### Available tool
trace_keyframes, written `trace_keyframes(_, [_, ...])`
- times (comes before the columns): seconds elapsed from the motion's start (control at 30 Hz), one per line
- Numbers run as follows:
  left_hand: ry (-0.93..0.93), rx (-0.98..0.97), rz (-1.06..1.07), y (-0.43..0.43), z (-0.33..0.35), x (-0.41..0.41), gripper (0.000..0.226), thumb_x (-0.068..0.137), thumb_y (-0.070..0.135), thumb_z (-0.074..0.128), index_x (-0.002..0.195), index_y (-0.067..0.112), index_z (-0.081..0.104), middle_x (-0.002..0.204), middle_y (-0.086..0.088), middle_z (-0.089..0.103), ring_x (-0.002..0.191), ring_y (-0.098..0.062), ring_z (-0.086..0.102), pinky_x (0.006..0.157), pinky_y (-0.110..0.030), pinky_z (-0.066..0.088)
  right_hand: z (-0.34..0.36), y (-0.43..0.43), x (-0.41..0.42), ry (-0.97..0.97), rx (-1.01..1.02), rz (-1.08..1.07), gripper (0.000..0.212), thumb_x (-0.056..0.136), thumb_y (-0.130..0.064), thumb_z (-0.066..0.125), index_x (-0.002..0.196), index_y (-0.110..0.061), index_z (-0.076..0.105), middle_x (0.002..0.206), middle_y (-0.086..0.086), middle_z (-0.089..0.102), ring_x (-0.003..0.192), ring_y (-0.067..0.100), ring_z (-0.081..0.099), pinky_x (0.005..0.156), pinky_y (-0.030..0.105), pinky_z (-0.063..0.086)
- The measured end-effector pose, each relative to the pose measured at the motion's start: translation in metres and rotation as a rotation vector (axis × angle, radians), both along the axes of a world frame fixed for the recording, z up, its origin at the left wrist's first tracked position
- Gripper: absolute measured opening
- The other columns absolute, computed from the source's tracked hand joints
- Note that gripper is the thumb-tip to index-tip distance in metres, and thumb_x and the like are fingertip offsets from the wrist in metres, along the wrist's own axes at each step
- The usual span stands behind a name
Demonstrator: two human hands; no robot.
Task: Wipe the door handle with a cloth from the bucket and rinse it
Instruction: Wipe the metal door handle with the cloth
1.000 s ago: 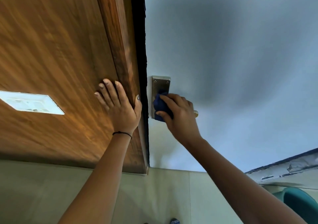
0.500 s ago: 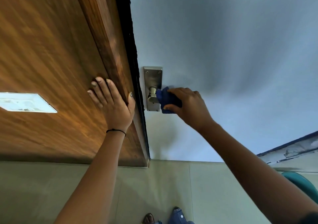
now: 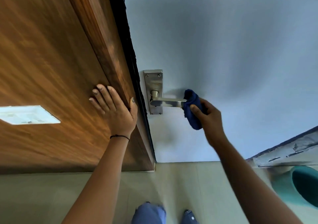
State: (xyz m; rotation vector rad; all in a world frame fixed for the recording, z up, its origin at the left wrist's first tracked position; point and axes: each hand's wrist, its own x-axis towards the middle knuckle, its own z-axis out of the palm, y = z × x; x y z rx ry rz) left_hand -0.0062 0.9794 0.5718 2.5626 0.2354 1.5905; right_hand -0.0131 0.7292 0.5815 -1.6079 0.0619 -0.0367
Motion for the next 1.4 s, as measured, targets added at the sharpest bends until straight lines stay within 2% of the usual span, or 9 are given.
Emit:
trace_keyframes(0.13, [0.018, 0.009, -0.031, 0.003, 0.000, -0.002, 0.082, 0.095, 0.038, 0.041, 0.146, 0.014, -0.019, 0.142, -0.026, 0.010, 0.143, -0.017, -0.026, 0.117, -0.042, -0.013, -0.013, 0.057, -0.017, 0.122, 0.497, -0.203, 0.050, 0.092, -0.042, 0.054, 0.120, -0.001, 0.056, 0.107, 0.018, 0.064, 0.089, 0.023, 0.063, 0.072, 0.029, 0.055])
trace_keyframes(0.27, [0.042, 0.030, -0.084, 0.008, 0.001, -0.005, 0.079, 0.096, 0.046, 0.033, 0.146, 0.015, -0.020, 0.155, -0.017, -0.014, 0.142, -0.016, -0.027, 0.116, -0.041, -0.015, -0.011, 0.099, -0.012, 0.127, 0.751, -0.243, 0.047, 0.070, -0.056, 0.072, 0.108, -0.031, 0.057, 0.113, -0.004, 0.056, 0.109, 0.014, 0.054, 0.108, 0.033, 0.041])
trace_keyframes(0.37, [0.050, 0.023, -0.145, 0.009, 0.002, -0.008, 0.074, 0.097, 0.046, 0.027, 0.146, 0.015, -0.019, 0.143, -0.027, 0.007, 0.142, -0.015, -0.028, 0.116, -0.039, -0.016, -0.002, 0.130, -0.016, 0.179, 1.242, -0.184, 0.064, 0.073, -0.045, 0.065, 0.129, -0.016, 0.052, 0.126, 0.002, 0.054, 0.122, 0.019, 0.050, 0.107, 0.030, 0.037])
trace_keyframes(0.5, [0.055, 0.018, -0.164, 0.012, 0.002, -0.009, 0.073, 0.097, 0.045, 0.027, 0.147, 0.009, -0.011, 0.141, -0.026, 0.010, 0.144, -0.019, -0.024, 0.116, -0.037, -0.017, 0.002, 0.146, -0.020, 0.339, 1.278, -0.225, 0.061, 0.087, -0.042, 0.053, 0.139, -0.010, 0.045, 0.138, 0.007, 0.054, 0.133, 0.024, 0.048, 0.086, 0.032, 0.053])
trace_keyframes(0.73, [0.062, 0.045, -0.174, 0.014, 0.001, -0.009, 0.073, 0.097, 0.045, 0.027, 0.146, 0.014, -0.017, 0.142, -0.027, 0.011, 0.141, -0.016, -0.028, 0.116, -0.039, -0.016, -0.004, 0.114, -0.010, 0.196, 1.393, -0.228, 0.041, 0.091, -0.040, 0.051, 0.122, -0.014, 0.056, 0.130, 0.004, 0.059, 0.131, 0.023, 0.048, 0.080, 0.032, 0.058])
trace_keyframes(0.97, [0.058, 0.030, -0.227, 0.017, 0.001, -0.010, 0.068, 0.097, 0.043, 0.023, 0.146, 0.016, -0.016, 0.142, -0.026, 0.010, 0.141, -0.014, -0.028, 0.116, -0.038, -0.017, 0.001, 0.143, -0.013, 0.208, 1.466, -0.269, 0.034, 0.094, -0.034, 0.046, 0.115, -0.009, 0.056, 0.150, 0.009, 0.044, 0.140, 0.022, 0.040, 0.118, 0.039, 0.028])
trace_keyframes(1.13, [0.052, 0.015, -0.216, 0.015, 0.001, -0.011, 0.068, 0.098, 0.043, 0.022, 0.148, 0.011, -0.012, 0.142, -0.026, 0.011, 0.142, -0.013, -0.028, 0.116, -0.038, -0.016, 0.009, 0.147, -0.016, 0.249, 1.528, -0.274, 0.034, 0.096, -0.029, 0.047, 0.121, -0.006, 0.054, 0.145, 0.010, 0.049, 0.136, 0.022, 0.044, 0.116, 0.037, 0.031])
trace_keyframes(1.27, [0.052, 0.023, -0.226, 0.016, 0.001, -0.011, 0.067, 0.097, 0.042, 0.022, 0.147, 0.016, -0.016, 0.142, -0.026, 0.011, 0.141, -0.013, -0.028, 0.116, -0.038, -0.017, 0.018, 0.149, -0.018, 0.305, 1.571, -0.278, 0.033, 0.099, -0.032, 0.044, 0.110, -0.005, 0.058, 0.126, 0.009, 0.059, 0.110, 0.020, 0.059, 0.100, 0.035, 0.045])
trace_keyframes(1.4, [0.050, 0.023, -0.228, 0.016, 0.000, -0.010, 0.067, 0.098, 0.042, 0.022, 0.147, 0.016, -0.016, 0.142, -0.026, 0.011, 0.142, -0.014, -0.028, 0.116, -0.038, -0.017, 0.022, 0.154, -0.020, 0.396, 1.616, -0.290, 0.047, 0.101, -0.029, 0.040, 0.138, -0.002, 0.042, 0.146, 0.018, 0.046, 0.134, 0.031, 0.045, 0.108, 0.043, 0.037])
